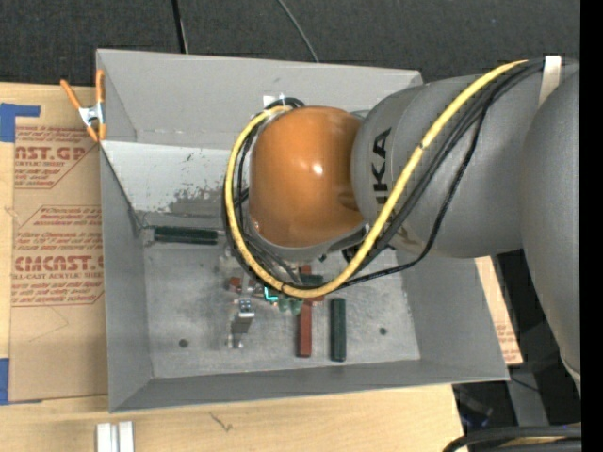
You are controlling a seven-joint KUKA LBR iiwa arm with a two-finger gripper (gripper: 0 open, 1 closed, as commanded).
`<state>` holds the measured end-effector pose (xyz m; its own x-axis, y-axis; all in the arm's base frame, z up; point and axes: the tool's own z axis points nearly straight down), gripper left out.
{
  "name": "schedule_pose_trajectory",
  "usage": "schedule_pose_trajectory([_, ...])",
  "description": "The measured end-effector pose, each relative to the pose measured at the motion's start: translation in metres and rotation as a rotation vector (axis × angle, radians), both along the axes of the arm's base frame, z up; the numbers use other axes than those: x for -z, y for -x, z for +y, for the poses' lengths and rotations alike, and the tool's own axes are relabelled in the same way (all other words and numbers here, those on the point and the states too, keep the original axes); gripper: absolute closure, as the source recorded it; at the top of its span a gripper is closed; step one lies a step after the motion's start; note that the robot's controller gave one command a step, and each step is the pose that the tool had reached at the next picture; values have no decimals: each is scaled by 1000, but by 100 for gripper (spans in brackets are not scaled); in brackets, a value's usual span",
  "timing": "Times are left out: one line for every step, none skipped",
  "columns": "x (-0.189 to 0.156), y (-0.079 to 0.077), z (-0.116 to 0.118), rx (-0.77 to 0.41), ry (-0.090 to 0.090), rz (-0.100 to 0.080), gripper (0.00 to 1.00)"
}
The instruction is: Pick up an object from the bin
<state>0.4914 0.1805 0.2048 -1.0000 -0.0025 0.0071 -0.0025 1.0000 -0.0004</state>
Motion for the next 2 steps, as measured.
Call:
schedule_pose_trajectory([-4,-2,-1,2,-1,-7,0])
schedule_pose_trajectory([5,-58,-56,-25,-2,-10,0])
